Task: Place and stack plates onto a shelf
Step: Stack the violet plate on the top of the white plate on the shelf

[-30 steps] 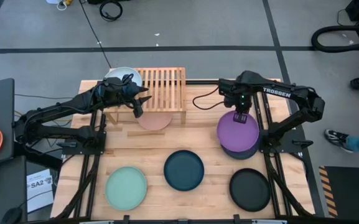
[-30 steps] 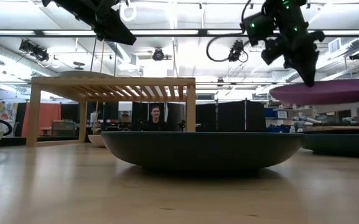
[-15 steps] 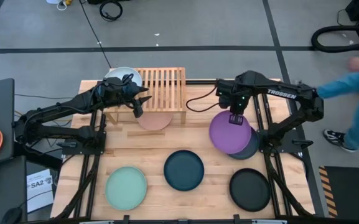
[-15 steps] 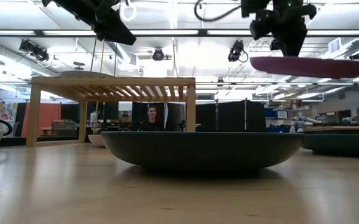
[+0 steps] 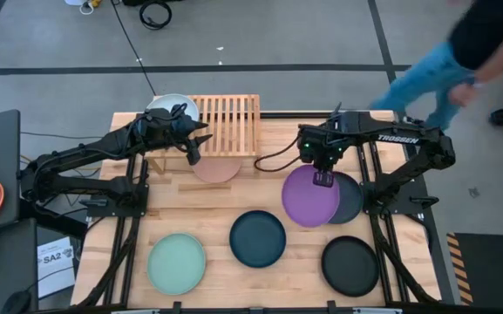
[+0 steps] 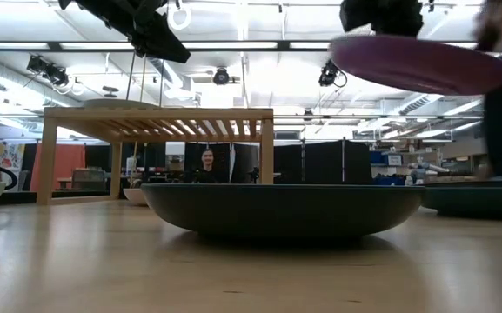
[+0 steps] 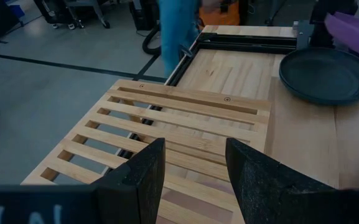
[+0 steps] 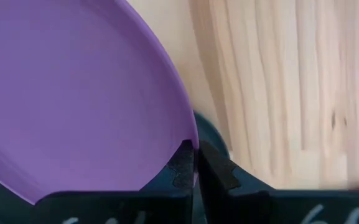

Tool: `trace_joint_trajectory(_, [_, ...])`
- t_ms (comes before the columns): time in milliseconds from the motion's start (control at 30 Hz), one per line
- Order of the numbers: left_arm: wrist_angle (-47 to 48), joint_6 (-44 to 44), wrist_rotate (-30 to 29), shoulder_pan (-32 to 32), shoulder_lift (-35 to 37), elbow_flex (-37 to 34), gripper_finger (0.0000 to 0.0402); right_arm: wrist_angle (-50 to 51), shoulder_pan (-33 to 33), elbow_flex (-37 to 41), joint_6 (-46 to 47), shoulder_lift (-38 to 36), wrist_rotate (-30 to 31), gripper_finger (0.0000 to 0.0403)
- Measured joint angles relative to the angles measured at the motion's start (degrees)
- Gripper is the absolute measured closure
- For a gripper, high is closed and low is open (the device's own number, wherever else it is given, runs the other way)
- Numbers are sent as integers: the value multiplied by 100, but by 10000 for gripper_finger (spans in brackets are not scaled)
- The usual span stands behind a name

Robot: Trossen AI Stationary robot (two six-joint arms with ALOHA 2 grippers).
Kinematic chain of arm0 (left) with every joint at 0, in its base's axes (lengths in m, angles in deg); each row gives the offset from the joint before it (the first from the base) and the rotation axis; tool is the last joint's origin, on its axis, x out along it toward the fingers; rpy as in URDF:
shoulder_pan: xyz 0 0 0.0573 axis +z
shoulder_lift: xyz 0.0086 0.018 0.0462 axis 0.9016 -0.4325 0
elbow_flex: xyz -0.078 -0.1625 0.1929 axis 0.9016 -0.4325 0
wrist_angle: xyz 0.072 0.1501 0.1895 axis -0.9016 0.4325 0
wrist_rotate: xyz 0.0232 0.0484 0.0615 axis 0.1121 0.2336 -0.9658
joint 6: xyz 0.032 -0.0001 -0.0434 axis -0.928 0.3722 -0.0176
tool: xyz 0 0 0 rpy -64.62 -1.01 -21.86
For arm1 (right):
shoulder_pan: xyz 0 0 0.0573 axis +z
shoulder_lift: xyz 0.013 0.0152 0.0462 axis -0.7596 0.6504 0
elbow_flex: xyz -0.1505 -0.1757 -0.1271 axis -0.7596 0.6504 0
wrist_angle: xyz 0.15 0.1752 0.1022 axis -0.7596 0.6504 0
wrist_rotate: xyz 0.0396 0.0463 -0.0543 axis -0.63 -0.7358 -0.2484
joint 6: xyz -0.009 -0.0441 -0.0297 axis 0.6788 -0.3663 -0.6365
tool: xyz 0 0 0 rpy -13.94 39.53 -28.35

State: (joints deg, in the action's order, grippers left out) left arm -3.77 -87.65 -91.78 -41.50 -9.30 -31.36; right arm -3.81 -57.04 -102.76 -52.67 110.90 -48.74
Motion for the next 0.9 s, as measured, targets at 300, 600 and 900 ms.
trace_joint_trajectory(300, [-13, 2, 1, -310, 1, 0, 228, -1125, 163, 0, 621, 0, 150, 389])
trace_joint_trajectory(600, [-13, 1, 1, -680, 0, 0, 228, -2380, 44, 0, 743, 0, 470, 389])
trace_joint_trajectory(900, [-9, 3, 1, -1002, 0, 0, 228, -3605, -275, 0, 726, 0, 469, 389])
